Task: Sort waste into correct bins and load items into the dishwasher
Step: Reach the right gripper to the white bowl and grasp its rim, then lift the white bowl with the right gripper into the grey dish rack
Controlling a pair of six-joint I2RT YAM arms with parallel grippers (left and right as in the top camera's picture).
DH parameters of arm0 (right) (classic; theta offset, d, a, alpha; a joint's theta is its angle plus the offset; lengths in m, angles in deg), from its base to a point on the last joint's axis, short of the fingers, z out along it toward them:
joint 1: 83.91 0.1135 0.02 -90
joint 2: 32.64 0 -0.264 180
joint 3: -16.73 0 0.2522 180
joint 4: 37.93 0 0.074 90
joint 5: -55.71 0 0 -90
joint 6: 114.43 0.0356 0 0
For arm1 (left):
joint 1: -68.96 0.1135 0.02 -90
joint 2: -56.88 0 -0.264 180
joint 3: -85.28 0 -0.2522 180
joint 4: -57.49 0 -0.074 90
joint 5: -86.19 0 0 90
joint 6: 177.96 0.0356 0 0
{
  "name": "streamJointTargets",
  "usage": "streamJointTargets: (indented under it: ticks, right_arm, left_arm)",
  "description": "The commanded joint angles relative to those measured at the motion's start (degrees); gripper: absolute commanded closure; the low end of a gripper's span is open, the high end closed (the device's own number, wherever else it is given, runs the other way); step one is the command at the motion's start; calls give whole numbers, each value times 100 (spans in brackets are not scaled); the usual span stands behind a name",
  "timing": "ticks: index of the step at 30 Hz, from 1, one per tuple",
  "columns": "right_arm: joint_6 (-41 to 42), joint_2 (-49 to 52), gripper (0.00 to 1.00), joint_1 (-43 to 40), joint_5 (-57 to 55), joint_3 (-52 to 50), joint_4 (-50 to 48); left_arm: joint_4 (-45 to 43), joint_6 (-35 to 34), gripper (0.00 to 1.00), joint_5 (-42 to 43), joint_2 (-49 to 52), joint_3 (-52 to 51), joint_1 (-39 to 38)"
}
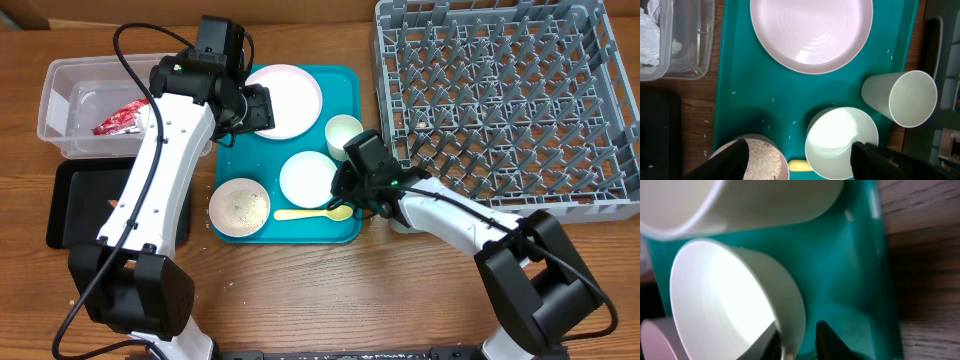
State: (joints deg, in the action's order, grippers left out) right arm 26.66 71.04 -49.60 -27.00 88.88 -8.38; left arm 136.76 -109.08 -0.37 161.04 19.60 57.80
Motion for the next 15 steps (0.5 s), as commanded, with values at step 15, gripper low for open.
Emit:
streamJointTargets:
  ticks: [15]
  right_arm:
    - [-400, -157, 96, 238, -177, 822, 811]
  left_arm:
    - [-81, -118, 30, 44, -2, 118, -9]
